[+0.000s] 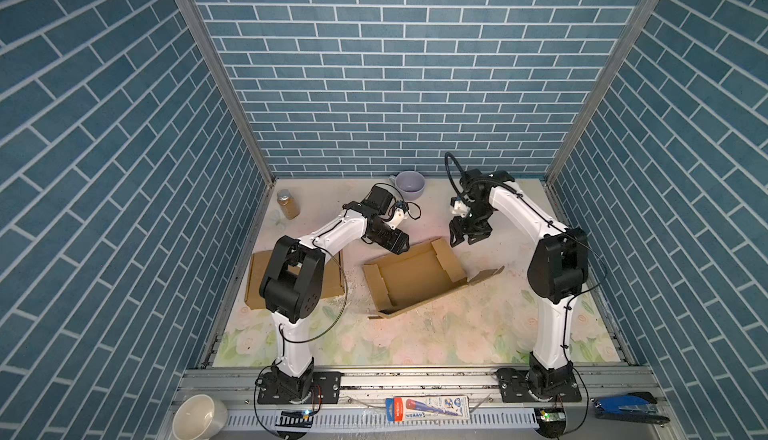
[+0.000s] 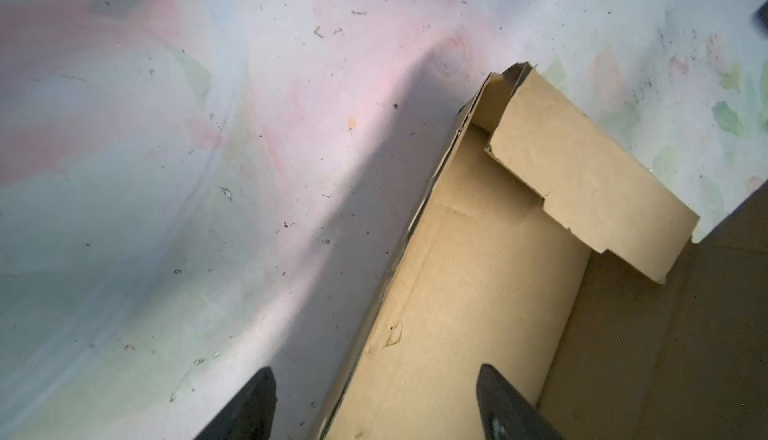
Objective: Fold the paper box
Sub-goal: 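Release the box walls and lift both grippers away from the tray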
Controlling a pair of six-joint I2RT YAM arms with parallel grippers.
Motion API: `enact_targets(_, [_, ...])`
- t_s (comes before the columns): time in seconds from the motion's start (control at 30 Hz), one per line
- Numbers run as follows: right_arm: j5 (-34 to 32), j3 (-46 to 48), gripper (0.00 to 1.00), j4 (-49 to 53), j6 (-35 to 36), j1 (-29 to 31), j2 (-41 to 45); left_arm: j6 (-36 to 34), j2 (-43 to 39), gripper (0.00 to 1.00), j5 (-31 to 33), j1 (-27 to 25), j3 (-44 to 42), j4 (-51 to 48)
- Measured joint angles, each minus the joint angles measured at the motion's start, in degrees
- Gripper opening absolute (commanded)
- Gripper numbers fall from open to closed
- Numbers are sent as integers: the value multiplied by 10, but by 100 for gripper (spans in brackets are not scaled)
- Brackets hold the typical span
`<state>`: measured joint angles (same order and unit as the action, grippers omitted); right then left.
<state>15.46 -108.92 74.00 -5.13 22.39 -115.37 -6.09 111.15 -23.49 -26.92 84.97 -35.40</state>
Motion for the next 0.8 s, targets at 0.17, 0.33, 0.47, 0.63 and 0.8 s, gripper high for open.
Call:
enact_targets(0.17, [11,0,66,-18,-16,-33,83,-6,27,76,-2,0,10,-15])
enact_targets(0.33, [-3,5,67,-12,-19,-65,174,-5,40,73,-2,0,14,-18])
enact_targets(0.47, [-37,83,67,-7,-24,-105,281,0,56,69,-2,0,20,-21])
enact_targets(0.63, [-64,206,66,12,-46,-135,391,8,68,65,-2,0,21,-23])
enact_targets(0.8, [-106,297,63,45,-68,-136,468,16,70,63,2,0,21,-26])
